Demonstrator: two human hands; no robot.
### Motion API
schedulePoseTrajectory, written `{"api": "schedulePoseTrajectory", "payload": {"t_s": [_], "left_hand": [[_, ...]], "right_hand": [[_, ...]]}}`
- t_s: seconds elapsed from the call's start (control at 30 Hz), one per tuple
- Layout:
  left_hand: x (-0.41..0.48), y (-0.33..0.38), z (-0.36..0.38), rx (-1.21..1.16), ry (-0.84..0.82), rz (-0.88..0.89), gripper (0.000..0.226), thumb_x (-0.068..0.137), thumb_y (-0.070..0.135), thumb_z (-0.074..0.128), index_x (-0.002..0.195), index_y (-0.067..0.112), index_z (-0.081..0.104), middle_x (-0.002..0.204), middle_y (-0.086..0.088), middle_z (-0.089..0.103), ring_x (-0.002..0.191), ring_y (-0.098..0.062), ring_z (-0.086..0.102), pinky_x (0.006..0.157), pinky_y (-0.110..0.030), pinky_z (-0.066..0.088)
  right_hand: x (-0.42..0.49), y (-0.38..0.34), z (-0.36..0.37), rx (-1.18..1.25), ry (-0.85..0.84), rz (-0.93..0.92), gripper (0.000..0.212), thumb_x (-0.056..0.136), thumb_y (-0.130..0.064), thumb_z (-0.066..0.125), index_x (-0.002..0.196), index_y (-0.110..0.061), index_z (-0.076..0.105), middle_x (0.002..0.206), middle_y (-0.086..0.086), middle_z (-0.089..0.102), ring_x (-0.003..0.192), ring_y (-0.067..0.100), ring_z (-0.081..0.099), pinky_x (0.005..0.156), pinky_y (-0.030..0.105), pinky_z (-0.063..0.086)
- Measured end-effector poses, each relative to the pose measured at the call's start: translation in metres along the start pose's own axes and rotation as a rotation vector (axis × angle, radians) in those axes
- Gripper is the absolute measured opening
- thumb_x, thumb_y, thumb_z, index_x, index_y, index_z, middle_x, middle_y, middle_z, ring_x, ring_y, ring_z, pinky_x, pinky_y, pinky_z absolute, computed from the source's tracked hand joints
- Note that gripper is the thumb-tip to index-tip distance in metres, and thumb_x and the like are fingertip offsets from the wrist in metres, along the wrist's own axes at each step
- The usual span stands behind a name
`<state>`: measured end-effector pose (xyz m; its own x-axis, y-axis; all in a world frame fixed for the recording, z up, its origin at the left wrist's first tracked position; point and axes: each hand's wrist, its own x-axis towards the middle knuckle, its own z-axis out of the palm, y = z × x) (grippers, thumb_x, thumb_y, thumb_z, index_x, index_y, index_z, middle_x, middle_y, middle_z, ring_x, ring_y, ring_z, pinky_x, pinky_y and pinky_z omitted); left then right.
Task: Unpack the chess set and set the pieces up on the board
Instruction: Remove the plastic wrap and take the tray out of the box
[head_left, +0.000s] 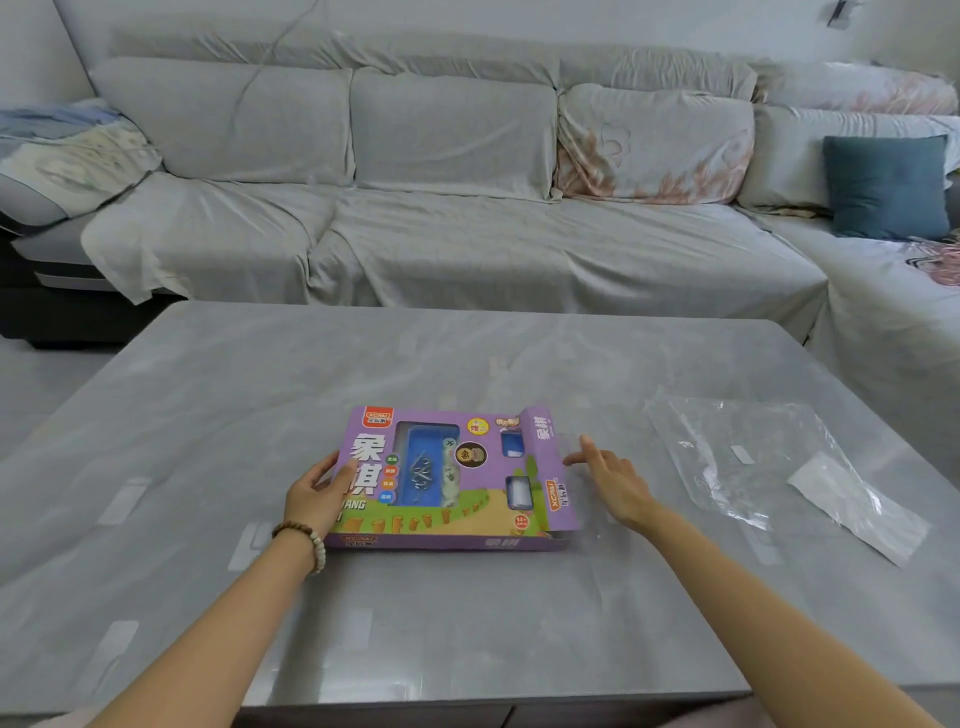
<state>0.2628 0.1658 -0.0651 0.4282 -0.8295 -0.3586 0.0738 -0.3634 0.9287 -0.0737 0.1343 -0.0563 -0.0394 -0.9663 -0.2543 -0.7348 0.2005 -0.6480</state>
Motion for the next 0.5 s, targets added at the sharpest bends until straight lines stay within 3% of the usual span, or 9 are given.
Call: {"api": "schedulePoseTrajectory", "payload": {"t_s": [0.17,0.23,0.27,0.33,0.37,0.43,0.5], "left_hand": [[0.011,0.007,-0.026,-0.089,-0.014,-0.061,0.044,0.089,0.017,0.06,0.131,0.016,0.049,0.1,-0.011,0.062,0.044,-0.007,0.063,0.041,-0.018,0.051],[0.013,0.011,-0.032,-0.154,-0.007,-0.087,0.047,0.088,0.021,0.061,0.133,0.016,0.047,0.105,-0.012,0.063,0.057,-0.013,0.067,0.049,-0.022,0.055],[0.014,0.012,-0.034,-0.152,0.02,-0.076,0.05,0.088,0.025,0.061,0.134,0.013,0.044,0.114,-0.012,0.061,0.075,-0.019,0.068,0.06,-0.026,0.056],[0.012,0.01,-0.032,0.013,0.093,0.08,0.056,0.091,0.029,0.057,0.139,0.009,0.037,0.138,-0.012,0.047,0.116,-0.024,0.053,0.093,-0.033,0.046],[0.007,0.01,-0.028,0.13,0.107,0.221,0.057,0.09,0.029,0.058,0.139,0.008,0.037,0.142,-0.01,0.042,0.126,-0.024,0.044,0.103,-0.033,0.036],[-0.012,0.009,-0.013,0.369,0.054,0.538,0.06,0.086,0.042,0.06,0.134,0.01,0.043,0.135,-0.007,0.047,0.125,-0.024,0.043,0.106,-0.031,0.03],[-0.023,0.003,0.01,0.733,-0.116,0.719,0.082,0.075,0.075,0.04,0.135,0.021,0.041,0.134,-0.004,0.048,0.124,-0.025,0.042,0.108,-0.039,0.03]], "right_hand": [[0.001,0.025,-0.018,-0.021,0.103,0.071,0.056,0.087,-0.072,0.013,0.09,-0.037,0.057,0.125,0.009,0.054,0.117,0.031,0.043,0.103,0.043,0.029],[0.0,0.022,-0.015,-0.059,0.132,0.037,0.058,0.08,-0.08,0.021,0.092,-0.036,0.056,0.124,0.008,0.049,0.117,0.028,0.041,0.101,0.042,0.029],[-0.002,0.019,-0.009,-0.09,0.142,-0.006,0.057,0.083,-0.075,0.026,0.105,-0.033,0.058,0.136,0.008,0.043,0.126,0.026,0.036,0.105,0.041,0.026],[-0.006,0.011,0.005,-0.17,0.137,-0.172,0.054,0.092,-0.06,0.03,0.13,-0.027,0.05,0.151,0.001,0.029,0.139,0.018,0.024,0.112,0.035,0.019],[-0.01,0.005,0.012,-0.208,0.116,-0.249,0.05,0.096,-0.052,0.03,0.136,-0.025,0.045,0.153,0.0,0.026,0.141,0.016,0.022,0.113,0.032,0.016],[-0.019,-0.004,0.026,-0.302,0.065,-0.327,0.048,0.101,-0.042,0.022,0.143,-0.023,0.033,0.155,-0.002,0.02,0.143,0.013,0.015,0.112,0.026,0.011],[-0.026,-0.007,0.036,-0.419,0.044,-0.351,0.075,0.088,-0.062,-0.01,0.148,-0.027,0.015,0.157,-0.005,0.011,0.145,0.011,0.006,0.114,0.025,0.005]]}}
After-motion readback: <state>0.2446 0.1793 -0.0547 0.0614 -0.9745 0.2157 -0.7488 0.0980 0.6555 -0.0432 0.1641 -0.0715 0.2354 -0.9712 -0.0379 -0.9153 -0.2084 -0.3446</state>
